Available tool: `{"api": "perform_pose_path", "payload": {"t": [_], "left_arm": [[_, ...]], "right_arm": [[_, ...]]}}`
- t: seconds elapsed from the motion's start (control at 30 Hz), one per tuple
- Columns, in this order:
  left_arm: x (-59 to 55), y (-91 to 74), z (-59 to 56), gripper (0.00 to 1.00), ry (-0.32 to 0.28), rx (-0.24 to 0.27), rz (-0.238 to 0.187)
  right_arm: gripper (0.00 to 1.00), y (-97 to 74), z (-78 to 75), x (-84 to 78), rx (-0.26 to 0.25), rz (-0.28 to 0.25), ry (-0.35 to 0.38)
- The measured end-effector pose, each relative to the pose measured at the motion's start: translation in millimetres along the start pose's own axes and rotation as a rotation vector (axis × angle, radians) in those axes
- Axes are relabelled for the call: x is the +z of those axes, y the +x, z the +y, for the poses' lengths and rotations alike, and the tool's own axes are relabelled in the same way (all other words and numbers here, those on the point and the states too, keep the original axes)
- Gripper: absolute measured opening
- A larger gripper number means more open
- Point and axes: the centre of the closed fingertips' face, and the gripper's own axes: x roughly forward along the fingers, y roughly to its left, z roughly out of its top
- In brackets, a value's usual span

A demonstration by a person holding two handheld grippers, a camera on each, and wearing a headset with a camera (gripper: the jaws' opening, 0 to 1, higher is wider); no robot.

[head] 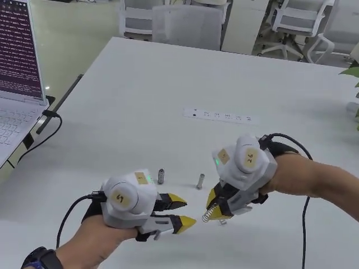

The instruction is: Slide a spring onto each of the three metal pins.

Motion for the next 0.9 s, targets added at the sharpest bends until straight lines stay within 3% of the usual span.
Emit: {"api": "perform_pose_path", "payload": {"t": [0.47, 0.9], "left_arm": [[-25.6, -36.0, 23.2, 0.27, -0.044, 0.084, 0.037], [-42.2, -67.2, 41.5, 0.38, -0.092, 0.162, 0.061]], "right_arm": [[0.08, 3.3, -10.2, -19.8, -0.021, 0.017, 0.052], [0.08, -2.3, -34.7, -33.7, -0.069, 0.025, 0.104]]}}
